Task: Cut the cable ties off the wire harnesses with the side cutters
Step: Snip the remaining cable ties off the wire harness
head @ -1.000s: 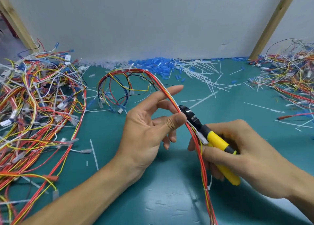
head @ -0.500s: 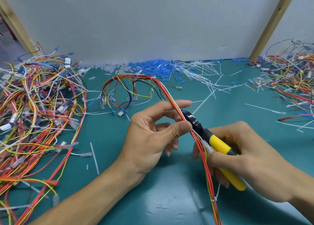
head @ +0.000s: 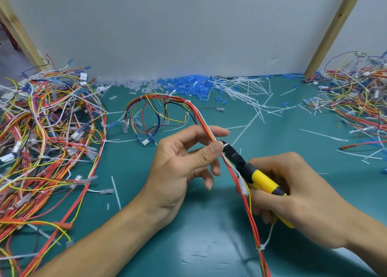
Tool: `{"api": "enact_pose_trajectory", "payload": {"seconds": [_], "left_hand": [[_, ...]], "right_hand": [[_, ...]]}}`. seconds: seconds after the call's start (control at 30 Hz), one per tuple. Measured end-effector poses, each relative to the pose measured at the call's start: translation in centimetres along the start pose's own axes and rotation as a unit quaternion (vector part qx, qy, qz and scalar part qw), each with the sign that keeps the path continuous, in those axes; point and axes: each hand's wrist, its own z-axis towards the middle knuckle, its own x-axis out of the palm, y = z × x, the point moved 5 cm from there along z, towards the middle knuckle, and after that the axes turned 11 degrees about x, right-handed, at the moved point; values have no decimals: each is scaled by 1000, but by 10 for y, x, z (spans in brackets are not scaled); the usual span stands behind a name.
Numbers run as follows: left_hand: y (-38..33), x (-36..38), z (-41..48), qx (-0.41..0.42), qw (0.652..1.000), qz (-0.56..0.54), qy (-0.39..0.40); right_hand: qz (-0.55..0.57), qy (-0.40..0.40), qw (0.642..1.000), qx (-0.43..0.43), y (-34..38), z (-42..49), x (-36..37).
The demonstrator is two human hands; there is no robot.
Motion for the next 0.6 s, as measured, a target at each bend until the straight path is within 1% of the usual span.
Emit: {"api": "enact_pose_trajectory", "payload": {"seconds": [0.1, 0.37, 0.5, 0.6], "left_hand": [[-1, -2, 2, 2, 1000, -6, -18], [-1, -5, 3, 32, 998, 29, -44], [-1, -5, 2, 43, 997, 34, -52], [-2, -4, 2, 52, 997, 35, -54]], "right_hand": [[-14, -13, 1000, -12, 1, 0, -1], [-58, -25, 998, -23, -1, 0, 0], [9, 25, 999, 29, -4, 1, 0], [41, 45, 998, 33, -5, 1, 2]]}}
